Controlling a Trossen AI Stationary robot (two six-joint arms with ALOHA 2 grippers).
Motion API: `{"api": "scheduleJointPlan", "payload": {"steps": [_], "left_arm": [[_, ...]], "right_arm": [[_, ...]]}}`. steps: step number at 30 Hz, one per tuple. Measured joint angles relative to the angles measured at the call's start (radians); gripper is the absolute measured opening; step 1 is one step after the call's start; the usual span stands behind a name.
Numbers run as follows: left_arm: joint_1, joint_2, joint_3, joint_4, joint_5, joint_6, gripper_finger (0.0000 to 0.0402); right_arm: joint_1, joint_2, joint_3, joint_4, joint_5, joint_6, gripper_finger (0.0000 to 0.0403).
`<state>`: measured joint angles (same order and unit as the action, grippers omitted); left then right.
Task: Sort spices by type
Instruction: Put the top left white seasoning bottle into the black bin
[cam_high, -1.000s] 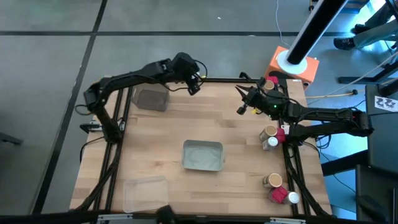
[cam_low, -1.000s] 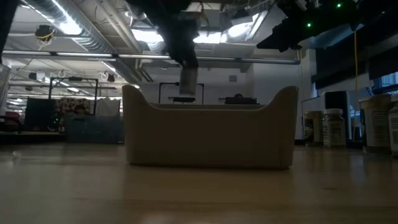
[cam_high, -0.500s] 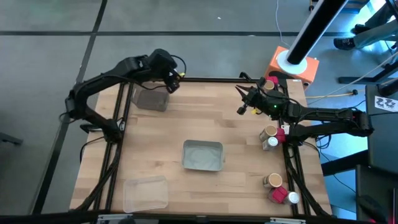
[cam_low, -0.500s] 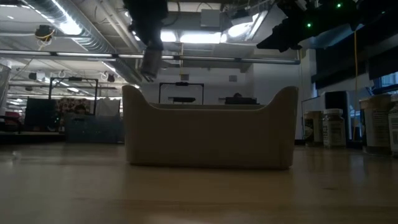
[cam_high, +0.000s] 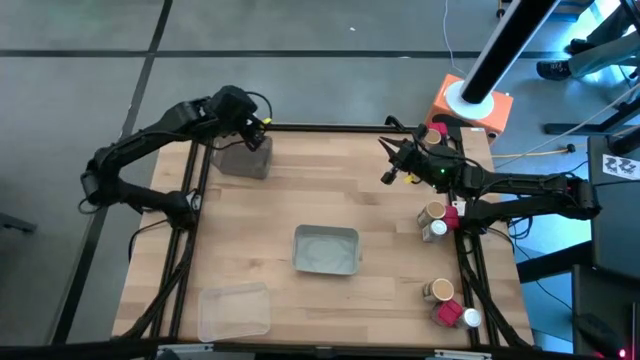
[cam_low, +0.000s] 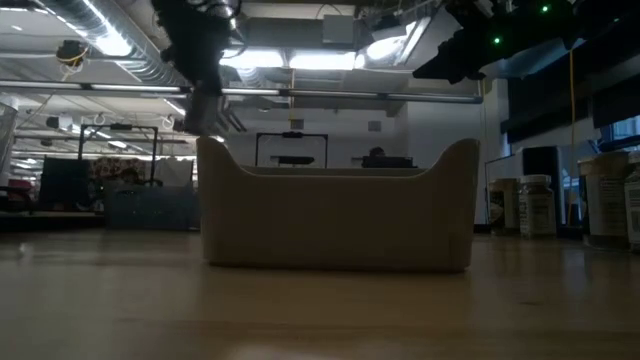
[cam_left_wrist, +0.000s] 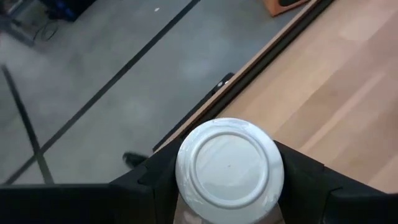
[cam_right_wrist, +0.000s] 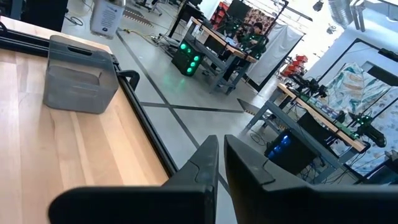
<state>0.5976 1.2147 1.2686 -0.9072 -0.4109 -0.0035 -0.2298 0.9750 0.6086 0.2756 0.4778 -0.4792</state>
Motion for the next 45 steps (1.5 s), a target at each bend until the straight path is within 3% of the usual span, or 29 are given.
{"api": "scheduleJointPlan", "payload": {"steps": [11,20,45], "left_arm": [[0.090,-0.057,-0.262,0.132,0.001,-0.067,0.0197],[0.150,-0.056,-0.400,0.252,0.001,-0.098,0.0199],[0.280,-0.056,-0.621,0.538,-0.051,-0.067,0.0200]], "right_arm": [[0.000,0.063,0.000,0.038,0.000,-0.039,0.0028],[0.000,0.101,0.000,0.071,0.000,-0.076,0.0028],[0.000,0.102,0.000,0.073,0.000,-0.076,0.0028]]}}
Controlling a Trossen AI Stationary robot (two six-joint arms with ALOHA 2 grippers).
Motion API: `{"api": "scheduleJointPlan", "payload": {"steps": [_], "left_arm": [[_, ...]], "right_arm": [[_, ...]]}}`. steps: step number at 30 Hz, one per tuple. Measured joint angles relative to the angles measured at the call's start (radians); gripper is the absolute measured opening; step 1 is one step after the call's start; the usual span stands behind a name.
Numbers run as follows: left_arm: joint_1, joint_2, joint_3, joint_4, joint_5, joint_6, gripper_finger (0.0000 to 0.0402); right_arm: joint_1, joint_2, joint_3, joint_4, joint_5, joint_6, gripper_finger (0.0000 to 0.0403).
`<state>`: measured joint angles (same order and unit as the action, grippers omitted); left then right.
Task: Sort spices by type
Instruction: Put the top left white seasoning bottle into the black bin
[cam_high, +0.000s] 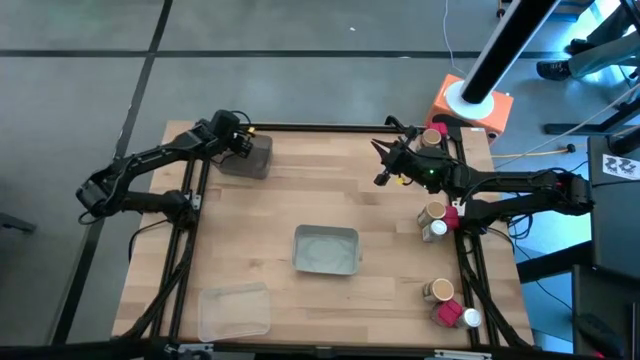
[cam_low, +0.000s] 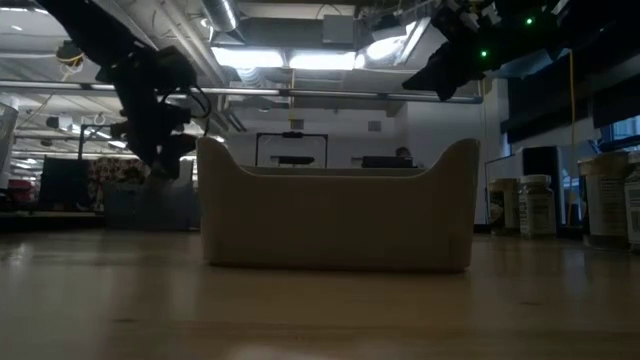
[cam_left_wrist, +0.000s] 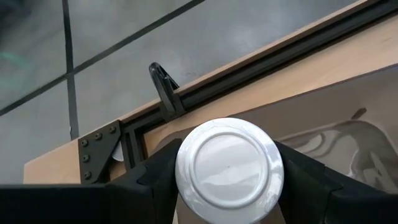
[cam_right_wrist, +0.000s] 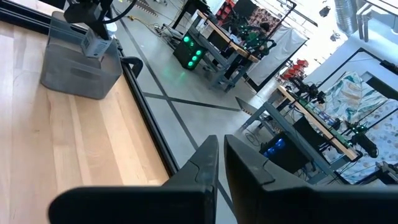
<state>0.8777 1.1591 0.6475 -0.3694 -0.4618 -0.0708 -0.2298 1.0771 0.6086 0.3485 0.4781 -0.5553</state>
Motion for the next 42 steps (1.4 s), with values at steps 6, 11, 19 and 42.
{"api": "scheduleJointPlan", "payload": {"steps": [6,11,19,42], "left_arm": [[0.001,0.000,-0.003,0.001,0.001,0.000,0.0200],[0.001,0.000,-0.003,0.001,0.016,-0.001,0.0200],[0.001,0.000,-0.003,0.000,0.017,-0.001,0.0200],[0.002,0.000,-0.084,0.143,0.006,0.007,0.0200]], "right_arm": [[0.000,0.000,0.000,0.000,0.000,0.000,0.0028],[0.000,0.000,0.000,0.000,0.000,0.000,0.0028],[0.000,0.000,0.000,0.000,0.000,0.000,0.0028],[0.000,-0.001,0.000,-0.004,0.000,0.000,0.0028]]}}
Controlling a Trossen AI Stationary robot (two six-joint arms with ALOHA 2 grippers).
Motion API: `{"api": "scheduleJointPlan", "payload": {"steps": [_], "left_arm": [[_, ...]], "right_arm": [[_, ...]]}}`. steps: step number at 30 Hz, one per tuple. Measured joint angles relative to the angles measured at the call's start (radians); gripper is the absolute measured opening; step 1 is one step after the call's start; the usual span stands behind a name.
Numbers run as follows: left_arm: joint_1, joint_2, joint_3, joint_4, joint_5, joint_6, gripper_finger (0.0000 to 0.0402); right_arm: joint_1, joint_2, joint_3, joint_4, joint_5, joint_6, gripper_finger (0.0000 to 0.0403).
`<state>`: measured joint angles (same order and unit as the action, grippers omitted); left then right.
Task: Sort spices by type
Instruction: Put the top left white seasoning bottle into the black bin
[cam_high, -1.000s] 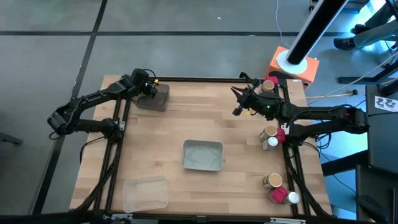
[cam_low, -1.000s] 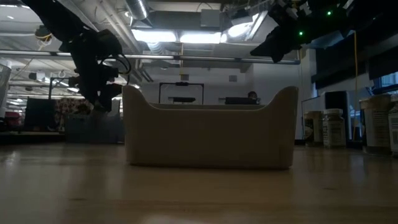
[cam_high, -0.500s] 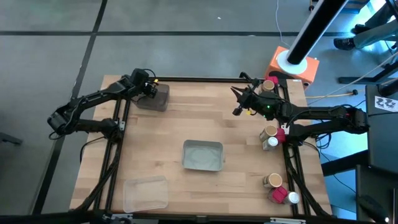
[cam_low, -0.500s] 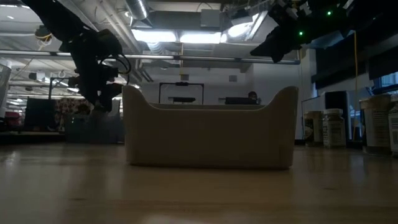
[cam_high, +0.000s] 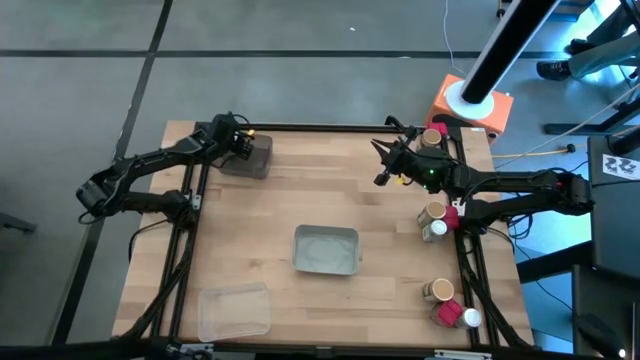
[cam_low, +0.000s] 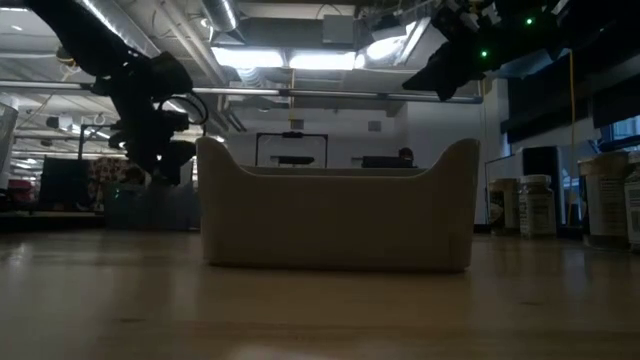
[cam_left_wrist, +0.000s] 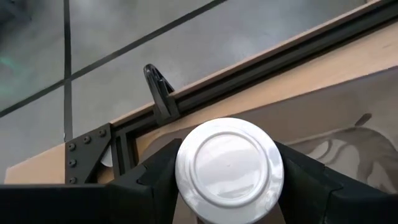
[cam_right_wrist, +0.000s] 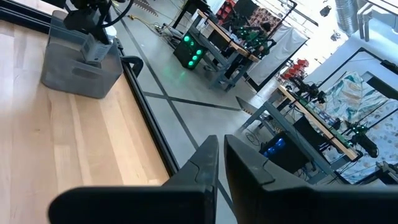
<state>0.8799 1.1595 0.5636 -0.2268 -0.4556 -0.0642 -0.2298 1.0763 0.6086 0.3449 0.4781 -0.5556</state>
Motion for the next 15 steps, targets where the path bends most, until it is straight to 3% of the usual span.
{"api": "scheduleJointPlan", "payload": {"steps": [9,15], "left_arm": [[0.000,0.000,0.000,-0.019,-0.001,0.018,0.0203],[0.000,0.000,0.000,-0.018,0.001,0.016,0.0232]], "right_arm": [[0.000,0.000,0.000,0.003,0.000,0.000,0.0028],[0.000,0.000,0.000,0.003,0.000,0.005,0.0028]]}}
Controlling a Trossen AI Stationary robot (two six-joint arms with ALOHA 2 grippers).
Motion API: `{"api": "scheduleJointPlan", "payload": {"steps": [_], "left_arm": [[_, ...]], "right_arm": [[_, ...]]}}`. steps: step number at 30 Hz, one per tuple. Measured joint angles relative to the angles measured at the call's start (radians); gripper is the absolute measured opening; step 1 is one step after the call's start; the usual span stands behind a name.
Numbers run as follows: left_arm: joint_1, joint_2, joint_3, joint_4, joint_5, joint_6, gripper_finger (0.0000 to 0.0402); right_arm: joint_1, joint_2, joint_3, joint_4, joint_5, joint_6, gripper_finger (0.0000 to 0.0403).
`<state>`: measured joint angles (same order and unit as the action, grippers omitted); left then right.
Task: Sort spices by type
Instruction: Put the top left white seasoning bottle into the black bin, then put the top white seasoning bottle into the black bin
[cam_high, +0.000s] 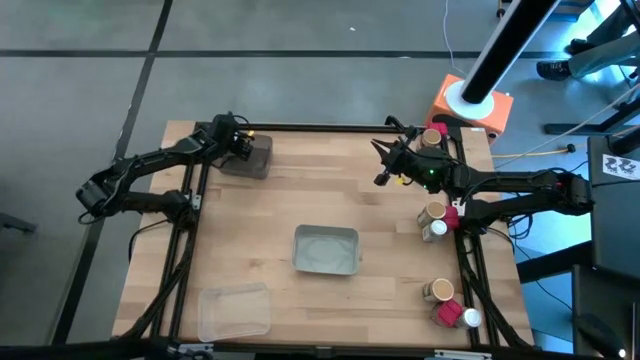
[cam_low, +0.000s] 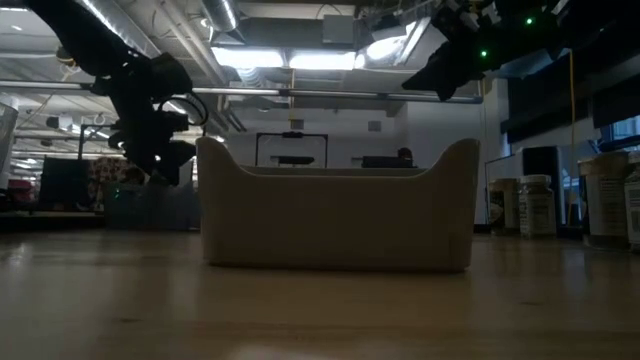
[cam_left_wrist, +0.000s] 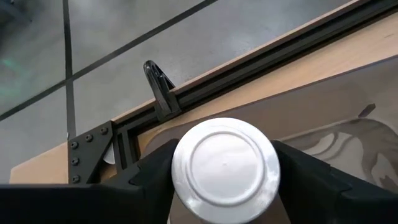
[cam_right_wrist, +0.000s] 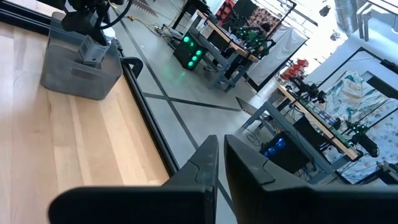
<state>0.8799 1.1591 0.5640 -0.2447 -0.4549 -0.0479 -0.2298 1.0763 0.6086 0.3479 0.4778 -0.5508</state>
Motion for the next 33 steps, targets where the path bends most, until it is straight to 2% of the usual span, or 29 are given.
{"api": "scheduleJointPlan", "payload": {"steps": [4,12,15,20,23,33], "left_arm": [[0.000,-0.008,0.012,-0.023,0.003,0.008,0.0249],[-0.009,-0.105,0.133,-0.138,0.008,0.027,0.0258],[-0.029,-0.156,0.154,-0.124,0.095,0.040,0.0258],[-0.089,-0.210,0.155,-0.015,0.305,0.029,0.0258],[-0.142,-0.203,0.154,0.073,0.390,0.028,0.0258],[-0.334,-0.068,0.097,0.510,0.470,0.080,0.0258]], "right_arm": [[0.000,0.000,0.000,0.000,0.000,0.001,0.0028],[0.000,0.000,0.000,0.001,0.000,0.002,0.0028],[0.000,0.000,0.000,0.001,0.000,0.002,0.0028],[0.000,0.000,0.000,0.001,0.000,0.003,0.0028],[0.000,0.000,0.000,0.001,0.000,0.003,0.0028],[0.000,0.000,0.000,-0.011,0.031,0.005,0.0028]]}}
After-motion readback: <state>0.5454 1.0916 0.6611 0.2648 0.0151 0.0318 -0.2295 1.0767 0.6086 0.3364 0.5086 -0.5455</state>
